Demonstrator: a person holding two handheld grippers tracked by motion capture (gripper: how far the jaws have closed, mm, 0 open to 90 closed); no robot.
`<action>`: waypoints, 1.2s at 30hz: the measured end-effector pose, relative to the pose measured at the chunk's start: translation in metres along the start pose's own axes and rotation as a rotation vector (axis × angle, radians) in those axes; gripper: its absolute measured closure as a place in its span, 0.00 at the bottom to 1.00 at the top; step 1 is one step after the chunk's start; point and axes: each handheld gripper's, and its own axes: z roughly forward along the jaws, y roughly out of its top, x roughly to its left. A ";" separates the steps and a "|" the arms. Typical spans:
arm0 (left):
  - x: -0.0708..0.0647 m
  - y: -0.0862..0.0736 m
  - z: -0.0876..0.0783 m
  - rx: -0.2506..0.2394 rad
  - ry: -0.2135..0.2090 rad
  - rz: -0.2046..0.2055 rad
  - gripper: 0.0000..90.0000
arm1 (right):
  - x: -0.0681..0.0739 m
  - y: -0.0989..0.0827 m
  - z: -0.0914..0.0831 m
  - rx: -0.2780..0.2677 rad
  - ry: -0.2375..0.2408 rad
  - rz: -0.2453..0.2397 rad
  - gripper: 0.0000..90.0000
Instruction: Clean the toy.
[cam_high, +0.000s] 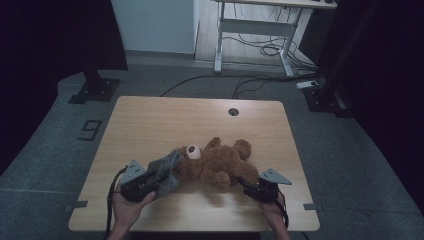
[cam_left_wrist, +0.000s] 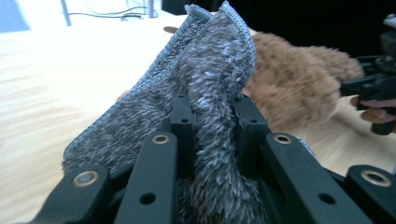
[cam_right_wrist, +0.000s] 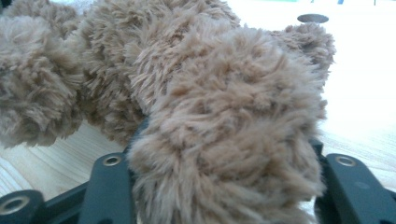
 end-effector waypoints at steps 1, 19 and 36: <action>-0.005 0.007 0.006 -0.001 -0.018 0.005 0.82 | 0.000 0.000 0.000 -0.001 0.006 -0.003 0.52; -0.042 0.041 0.067 0.031 -0.115 0.041 0.81 | -0.001 0.004 0.003 -0.001 0.013 -0.009 0.54; -0.038 0.007 0.099 0.116 -0.117 0.027 0.81 | -0.004 0.002 0.005 0.003 0.014 0.022 0.58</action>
